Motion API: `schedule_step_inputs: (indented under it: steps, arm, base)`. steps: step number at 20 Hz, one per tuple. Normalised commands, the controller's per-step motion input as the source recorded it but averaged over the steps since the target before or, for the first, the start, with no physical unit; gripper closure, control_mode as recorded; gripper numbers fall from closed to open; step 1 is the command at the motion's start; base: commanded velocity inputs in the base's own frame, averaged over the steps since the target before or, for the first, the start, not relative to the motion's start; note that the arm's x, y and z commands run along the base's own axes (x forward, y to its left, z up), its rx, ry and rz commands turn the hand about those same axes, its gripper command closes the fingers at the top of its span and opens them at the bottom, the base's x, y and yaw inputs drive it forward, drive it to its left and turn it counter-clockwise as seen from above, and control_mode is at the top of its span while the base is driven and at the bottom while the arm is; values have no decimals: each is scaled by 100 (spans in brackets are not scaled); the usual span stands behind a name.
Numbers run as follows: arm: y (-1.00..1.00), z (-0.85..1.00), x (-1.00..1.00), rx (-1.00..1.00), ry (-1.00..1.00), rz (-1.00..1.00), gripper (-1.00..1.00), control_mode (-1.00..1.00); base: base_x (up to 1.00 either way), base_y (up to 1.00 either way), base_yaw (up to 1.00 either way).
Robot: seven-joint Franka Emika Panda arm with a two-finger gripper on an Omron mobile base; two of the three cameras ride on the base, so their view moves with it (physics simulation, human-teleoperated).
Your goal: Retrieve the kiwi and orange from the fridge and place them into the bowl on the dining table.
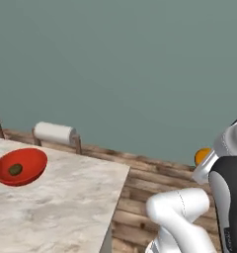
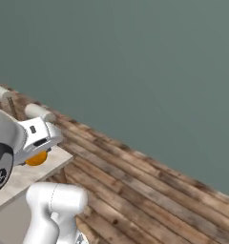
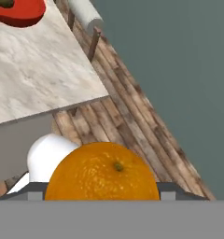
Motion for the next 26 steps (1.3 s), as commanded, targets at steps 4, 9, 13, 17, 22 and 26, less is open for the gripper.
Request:
schedule_step_inputs:
  steps: [4,9,13,17,22,26]
  arm:
    - [0,0,0,0,0,0,100,100]
    - [0,0,0,0,0,0,100,100]
    - [0,0,0,0,0,0,100,100]
    - [0,0,0,0,0,0,100,100]
    - [0,0,0,0,0,0,100,100]
    - [0,0,0,0,0,0,100,100]
  base:
    - [100,-41,58]
    - [100,-31,63]
    - [100,-31,63]
    - [100,-25,66]
    - [100,-27,67]
    - [100,-48,64]
